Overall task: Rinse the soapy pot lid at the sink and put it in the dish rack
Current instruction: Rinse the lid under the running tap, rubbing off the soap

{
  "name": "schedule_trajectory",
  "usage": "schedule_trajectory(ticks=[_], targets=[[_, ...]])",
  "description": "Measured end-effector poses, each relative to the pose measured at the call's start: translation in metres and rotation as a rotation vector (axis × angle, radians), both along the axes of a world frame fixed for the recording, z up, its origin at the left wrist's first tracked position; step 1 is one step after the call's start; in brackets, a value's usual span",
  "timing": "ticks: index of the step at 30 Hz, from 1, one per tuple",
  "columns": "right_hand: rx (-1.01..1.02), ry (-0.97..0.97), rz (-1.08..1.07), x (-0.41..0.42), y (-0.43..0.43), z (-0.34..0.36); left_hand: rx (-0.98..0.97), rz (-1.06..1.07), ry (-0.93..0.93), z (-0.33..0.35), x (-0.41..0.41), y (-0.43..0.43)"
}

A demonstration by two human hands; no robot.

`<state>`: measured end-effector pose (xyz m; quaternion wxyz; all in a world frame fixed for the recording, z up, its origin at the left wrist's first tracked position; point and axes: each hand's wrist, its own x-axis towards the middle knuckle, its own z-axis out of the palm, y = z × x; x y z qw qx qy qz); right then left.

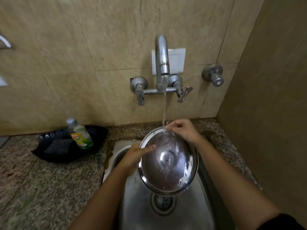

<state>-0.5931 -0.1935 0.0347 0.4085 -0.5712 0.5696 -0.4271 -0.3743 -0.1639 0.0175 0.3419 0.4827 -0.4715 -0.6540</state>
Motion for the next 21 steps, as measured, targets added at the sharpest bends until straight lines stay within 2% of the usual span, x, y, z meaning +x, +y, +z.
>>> schedule_trajectory(ticks=[2, 4, 6, 9, 10, 11, 14, 16, 19, 21], targets=[[0.005, 0.154, 0.170, 0.026, 0.001, 0.004, -0.050, -0.101, -0.076, 0.001, -0.007, -0.007], [-0.003, 0.255, 0.275, 0.047, 0.001, 0.005, -0.096, -0.115, -0.084, 0.003, -0.012, -0.011], [-0.014, 0.220, 0.208, 0.042, 0.000, 0.004, -0.095, -0.071, -0.043, 0.003, -0.011, -0.009], [0.055, -0.053, -0.084, 0.009, 0.002, -0.003, -0.021, 0.048, 0.053, 0.000, -0.002, 0.001], [0.048, -0.083, -0.135, 0.004, 0.003, -0.006, 0.011, 0.072, 0.088, 0.000, -0.001, 0.002], [0.032, -0.056, -0.134, 0.005, 0.003, -0.007, 0.032, 0.075, 0.107, 0.000, -0.001, 0.003], [-0.003, 0.138, 0.083, 0.031, 0.002, 0.005, 0.022, -0.048, 0.074, 0.009, -0.008, 0.002], [0.001, 0.132, 0.140, 0.040, 0.000, 0.013, -0.005, -0.049, 0.047, 0.011, -0.011, 0.000], [0.005, 0.117, -0.071, 0.023, 0.005, 0.007, -0.028, 0.045, -0.001, 0.004, -0.006, 0.000], [-0.024, 0.280, -0.286, 0.008, 0.020, -0.013, 0.030, 0.160, 0.024, -0.008, 0.000, 0.003]])
